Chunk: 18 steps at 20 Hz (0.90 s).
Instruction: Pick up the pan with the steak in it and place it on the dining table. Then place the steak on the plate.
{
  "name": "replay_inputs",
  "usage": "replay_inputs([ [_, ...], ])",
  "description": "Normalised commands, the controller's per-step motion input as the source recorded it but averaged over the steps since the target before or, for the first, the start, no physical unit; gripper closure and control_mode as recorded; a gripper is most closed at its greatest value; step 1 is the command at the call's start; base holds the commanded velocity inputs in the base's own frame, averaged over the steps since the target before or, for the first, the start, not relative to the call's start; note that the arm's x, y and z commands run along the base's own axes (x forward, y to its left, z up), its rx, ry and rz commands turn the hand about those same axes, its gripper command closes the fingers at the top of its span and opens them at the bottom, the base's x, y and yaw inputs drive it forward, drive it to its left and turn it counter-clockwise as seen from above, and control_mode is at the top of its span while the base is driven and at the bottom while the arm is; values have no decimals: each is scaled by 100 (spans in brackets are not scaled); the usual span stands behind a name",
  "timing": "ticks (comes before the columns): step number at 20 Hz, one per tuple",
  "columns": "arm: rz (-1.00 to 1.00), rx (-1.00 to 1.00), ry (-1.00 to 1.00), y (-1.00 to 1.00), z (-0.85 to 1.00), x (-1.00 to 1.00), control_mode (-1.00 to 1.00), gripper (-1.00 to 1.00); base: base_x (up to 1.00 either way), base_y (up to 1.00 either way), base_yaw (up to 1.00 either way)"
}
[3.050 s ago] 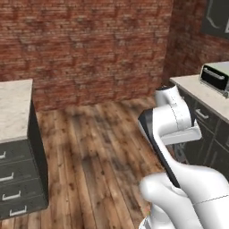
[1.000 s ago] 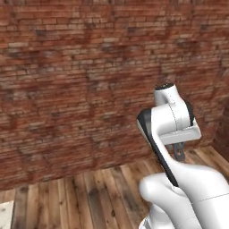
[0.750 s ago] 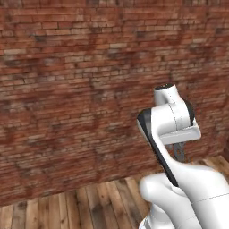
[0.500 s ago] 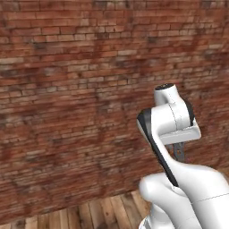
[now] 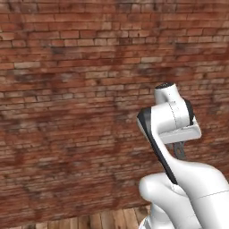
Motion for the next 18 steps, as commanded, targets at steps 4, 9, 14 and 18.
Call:
replay_inputs([
  [4,0,0,0,0,0,0,100,100,0,3,45],
  [9,0,0,0,0,0,0,100,100,0,4,47],
  [14,0,0,0,0,0,0,100,100,0,5,47],
  [18,0,0,0,0,0,0,100,100,0,4,47],
])
